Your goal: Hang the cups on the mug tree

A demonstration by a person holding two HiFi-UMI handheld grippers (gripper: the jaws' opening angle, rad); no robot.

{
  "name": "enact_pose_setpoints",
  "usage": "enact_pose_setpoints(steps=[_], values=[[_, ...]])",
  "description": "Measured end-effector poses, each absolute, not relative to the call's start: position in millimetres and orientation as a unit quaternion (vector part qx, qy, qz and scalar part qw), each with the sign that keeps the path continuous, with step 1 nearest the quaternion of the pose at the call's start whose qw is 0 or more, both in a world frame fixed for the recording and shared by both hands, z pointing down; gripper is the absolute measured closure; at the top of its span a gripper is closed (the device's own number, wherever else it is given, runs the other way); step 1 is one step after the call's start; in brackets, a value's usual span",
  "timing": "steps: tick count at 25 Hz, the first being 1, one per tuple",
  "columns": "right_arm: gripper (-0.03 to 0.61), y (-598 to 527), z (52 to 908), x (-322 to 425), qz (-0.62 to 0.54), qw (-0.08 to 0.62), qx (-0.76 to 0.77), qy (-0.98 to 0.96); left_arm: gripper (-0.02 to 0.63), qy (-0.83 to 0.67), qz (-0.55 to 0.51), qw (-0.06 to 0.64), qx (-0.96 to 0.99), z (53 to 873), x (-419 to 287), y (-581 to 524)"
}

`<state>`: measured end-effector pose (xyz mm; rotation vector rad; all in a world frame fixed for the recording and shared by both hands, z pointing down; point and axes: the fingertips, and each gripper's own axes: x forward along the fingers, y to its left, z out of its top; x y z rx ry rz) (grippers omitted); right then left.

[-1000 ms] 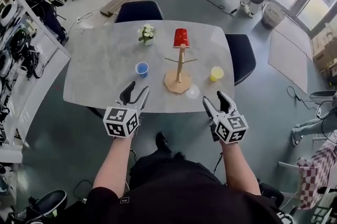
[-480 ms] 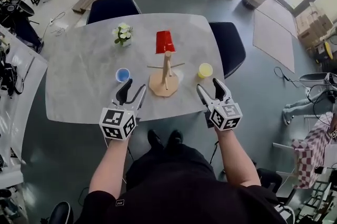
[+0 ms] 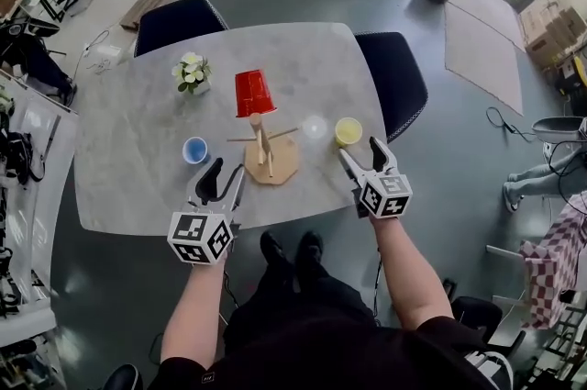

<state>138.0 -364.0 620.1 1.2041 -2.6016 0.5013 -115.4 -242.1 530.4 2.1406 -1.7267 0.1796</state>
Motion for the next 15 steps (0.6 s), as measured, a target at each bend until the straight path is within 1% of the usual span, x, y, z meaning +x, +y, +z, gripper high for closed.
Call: enact_pose_setpoints(steps=[8, 11, 15], values=[[0.216, -390.1, 671.8, 133.5, 0.175, 0.148, 0.399, -0.888, 0.419, -0.622, 0.079, 0.209, 0.750, 550.7, -109.9, -248.0], [0.216, -397.7, 683.4, 128.8, 0.174, 0.162, 0.395, -0.887, 0.420, -0.623, 0.078, 0.222, 0.746, 556.4, -105.7, -246.3], [0.216, -406.6, 694.4, 122.3, 0.163, 0.183, 0.387, -0.889, 0.428, -0.626, 0.083, 0.223, 0.743, 554.8, -100.6, -245.9]])
